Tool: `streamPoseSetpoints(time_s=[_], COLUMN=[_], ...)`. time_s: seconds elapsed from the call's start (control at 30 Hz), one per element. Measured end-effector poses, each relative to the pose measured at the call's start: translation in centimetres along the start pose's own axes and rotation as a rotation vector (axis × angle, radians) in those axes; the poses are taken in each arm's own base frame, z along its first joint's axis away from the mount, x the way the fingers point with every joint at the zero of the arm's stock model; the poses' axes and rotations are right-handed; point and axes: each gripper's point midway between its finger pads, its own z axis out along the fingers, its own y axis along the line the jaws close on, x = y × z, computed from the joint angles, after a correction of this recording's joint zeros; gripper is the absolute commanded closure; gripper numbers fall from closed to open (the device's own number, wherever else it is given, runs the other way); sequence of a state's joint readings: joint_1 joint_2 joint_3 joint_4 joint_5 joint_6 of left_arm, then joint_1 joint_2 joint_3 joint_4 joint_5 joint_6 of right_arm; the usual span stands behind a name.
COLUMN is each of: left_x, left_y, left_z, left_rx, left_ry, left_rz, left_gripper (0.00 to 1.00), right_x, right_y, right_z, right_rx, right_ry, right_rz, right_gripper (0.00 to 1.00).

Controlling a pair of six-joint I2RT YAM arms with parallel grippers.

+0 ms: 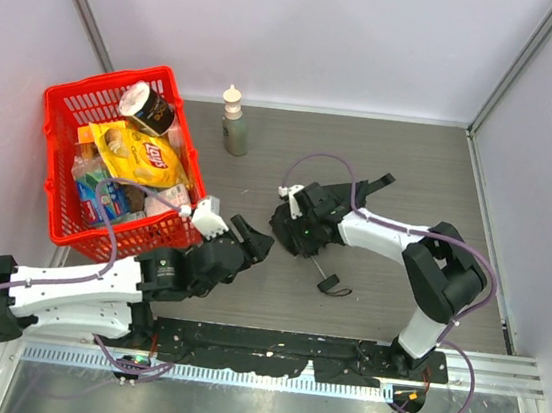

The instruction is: Put away the umbrella

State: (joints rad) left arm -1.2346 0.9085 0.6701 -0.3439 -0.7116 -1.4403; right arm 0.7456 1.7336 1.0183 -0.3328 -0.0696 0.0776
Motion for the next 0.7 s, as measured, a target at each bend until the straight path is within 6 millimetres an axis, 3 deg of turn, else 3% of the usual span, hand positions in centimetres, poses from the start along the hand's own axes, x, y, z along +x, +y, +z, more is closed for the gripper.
streamPoseSetpoints(time_s=[0.13, 0.2, 0.33, 0.4, 0.7], left_x=[-1.6, -2.6, -5.7, -6.2, -2.1], left_y=[-3.4, -5.0, -4.6, -4.0, -6.2], left_z=[0.9, 1.5, 4.6, 6.3, 13.5], left_rx=[0.012, 0.025, -0.028, -0.068, -0.110], left_ry=[-0.045, -0.046, -0.055, -0.050, 0.157], left_rz=[0.109, 0.117, 0.082, 0.079, 0.031], left_gripper=[0.40, 0.36, 0.25, 0.22, 0.20], right_x=[0.7, 1.0, 1.9, 2.0, 2.0], right_y=[-3.6, -5.1, -7.4, -8.0, -10.7], right_z=[-1.0, -1.5, -2.0, -2.2, -2.7], right_rx=[0.072, 0.104, 0.143, 0.129, 0.098], right_ry=[0.033, 0.038, 0.054, 0.051, 0.029], right_rz=[-0.001, -0.006, -0.010, 0.002, 0.092], right_gripper=[0.99, 0.99, 0.99, 0.99, 0.99])
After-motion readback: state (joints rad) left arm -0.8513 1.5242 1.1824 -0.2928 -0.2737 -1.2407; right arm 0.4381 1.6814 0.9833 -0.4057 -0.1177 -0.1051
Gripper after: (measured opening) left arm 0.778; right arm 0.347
